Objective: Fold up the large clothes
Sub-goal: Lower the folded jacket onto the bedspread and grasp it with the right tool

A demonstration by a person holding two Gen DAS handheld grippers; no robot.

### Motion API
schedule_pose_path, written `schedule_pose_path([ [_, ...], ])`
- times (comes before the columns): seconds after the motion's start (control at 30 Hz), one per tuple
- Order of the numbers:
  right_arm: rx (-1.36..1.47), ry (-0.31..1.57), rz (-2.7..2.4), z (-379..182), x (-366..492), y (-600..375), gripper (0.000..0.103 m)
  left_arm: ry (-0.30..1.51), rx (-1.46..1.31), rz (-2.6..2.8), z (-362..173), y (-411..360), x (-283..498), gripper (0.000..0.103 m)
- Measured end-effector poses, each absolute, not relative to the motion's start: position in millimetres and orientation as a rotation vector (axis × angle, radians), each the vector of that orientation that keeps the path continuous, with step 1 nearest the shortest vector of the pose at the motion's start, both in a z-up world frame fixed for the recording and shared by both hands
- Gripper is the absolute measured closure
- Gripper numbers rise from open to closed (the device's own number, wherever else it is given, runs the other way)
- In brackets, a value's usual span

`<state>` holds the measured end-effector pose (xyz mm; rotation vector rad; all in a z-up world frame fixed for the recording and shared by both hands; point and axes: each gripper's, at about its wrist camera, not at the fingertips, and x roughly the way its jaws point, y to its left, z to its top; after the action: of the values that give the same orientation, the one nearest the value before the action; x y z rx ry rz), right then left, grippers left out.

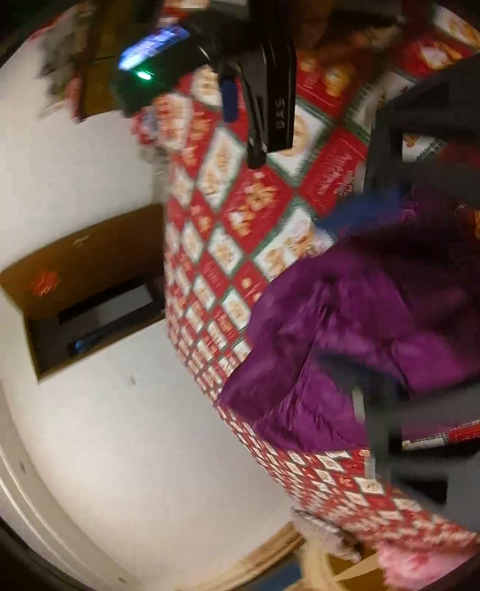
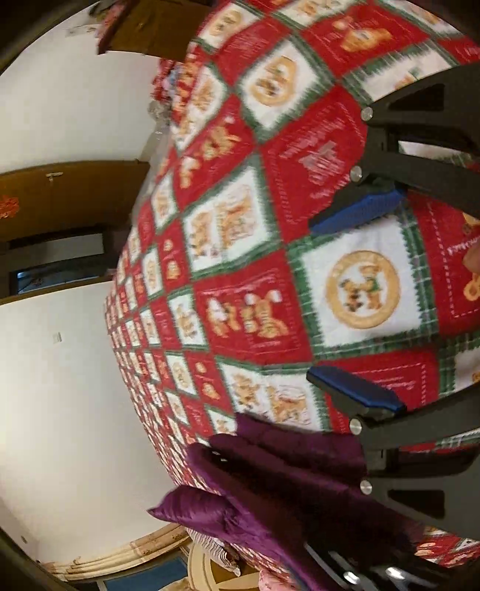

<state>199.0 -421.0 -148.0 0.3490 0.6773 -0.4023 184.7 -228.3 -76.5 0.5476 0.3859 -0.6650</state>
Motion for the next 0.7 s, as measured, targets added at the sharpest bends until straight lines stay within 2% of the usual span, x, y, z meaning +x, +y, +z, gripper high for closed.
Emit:
schedule_pose_path([
  [0.03, 0.337, 0.672, -0.407, -139.4, 201.0, -420.9, 0.027, 0.370, 0.523, -0.659, -70.0, -222.7, 183.9, 0.012],
  [0.23, 0.255, 0.608, -0.393, -76.5, 222.7, -406.2, 0.028, 0.365, 0.425, -0.609, -45.2, -185.6, 204.9, 0.011],
  [0.37, 0.206, 0.592, -0.322, -36.8, 257.1, -372.6, 0.033, 0.497, 0.368, -0.308, -55.7, -147.3, 277.2, 0.011],
  [0.47, 0.154, 0.611, -0.263, -9.3, 297.8, -329.6, 0.043, 0.599, 0.260, -0.120, -64.7, -106.8, 334.8, 0.011],
  [0.57, 0.090, 0.645, -0.225, 2.7, 337.1, -285.2, 0.052, 0.630, 0.179, -0.010, -67.3, -75.7, 369.3, 0.011],
  [0.7, 0.080, 0.738, -0.204, -14.2, 390.1, -250.4, 0.054, 0.651, 0.103, 0.000, -69.9, -64.9, 398.3, 0.011],
])
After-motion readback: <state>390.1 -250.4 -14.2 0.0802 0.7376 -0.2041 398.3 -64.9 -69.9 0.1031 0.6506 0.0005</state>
